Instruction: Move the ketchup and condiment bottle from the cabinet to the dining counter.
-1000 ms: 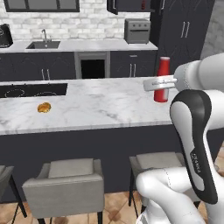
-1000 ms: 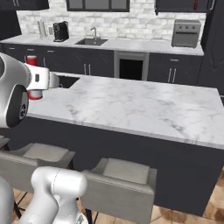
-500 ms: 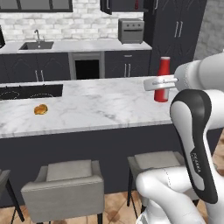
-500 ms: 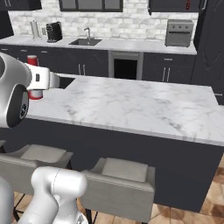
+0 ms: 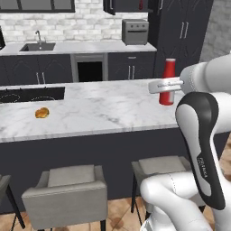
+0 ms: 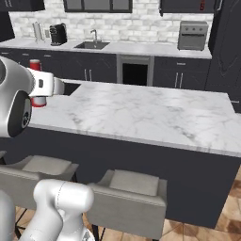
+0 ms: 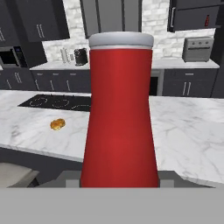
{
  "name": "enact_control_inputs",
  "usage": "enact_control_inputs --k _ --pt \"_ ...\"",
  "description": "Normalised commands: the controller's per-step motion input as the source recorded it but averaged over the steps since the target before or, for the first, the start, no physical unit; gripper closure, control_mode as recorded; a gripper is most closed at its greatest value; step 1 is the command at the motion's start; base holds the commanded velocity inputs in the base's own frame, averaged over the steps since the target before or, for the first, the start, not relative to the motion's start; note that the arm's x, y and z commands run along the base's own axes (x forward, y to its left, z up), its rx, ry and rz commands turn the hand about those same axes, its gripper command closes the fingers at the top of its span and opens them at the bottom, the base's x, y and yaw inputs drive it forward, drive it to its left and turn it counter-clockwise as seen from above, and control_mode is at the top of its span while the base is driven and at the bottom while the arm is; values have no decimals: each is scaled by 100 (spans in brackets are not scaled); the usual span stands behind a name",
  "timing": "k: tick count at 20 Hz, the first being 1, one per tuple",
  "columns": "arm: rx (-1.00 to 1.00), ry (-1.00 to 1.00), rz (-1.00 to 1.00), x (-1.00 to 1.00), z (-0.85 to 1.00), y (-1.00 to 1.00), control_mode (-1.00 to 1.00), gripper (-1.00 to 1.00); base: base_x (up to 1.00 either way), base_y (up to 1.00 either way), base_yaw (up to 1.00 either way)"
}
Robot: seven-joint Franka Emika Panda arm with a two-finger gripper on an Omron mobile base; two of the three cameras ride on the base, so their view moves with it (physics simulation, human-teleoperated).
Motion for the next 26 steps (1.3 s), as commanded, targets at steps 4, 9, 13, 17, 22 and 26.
enact_control_inputs --k 4,9,13,17,22,26 --pt "0 0 0 0 0 0 100 100 0 0 0" --pt "0 0 0 9 0 -4 -100 100 0 0 0" --pt "1 9 2 37 0 -14 -100 100 0 0 0" --pt "4 13 11 52 -1 -20 -100 100 0 0 0" --pt "7 9 25 50 -6 -27 -100 100 0 0 0" --pt "9 4 39 33 -15 -23 -100 100 0 0 0"
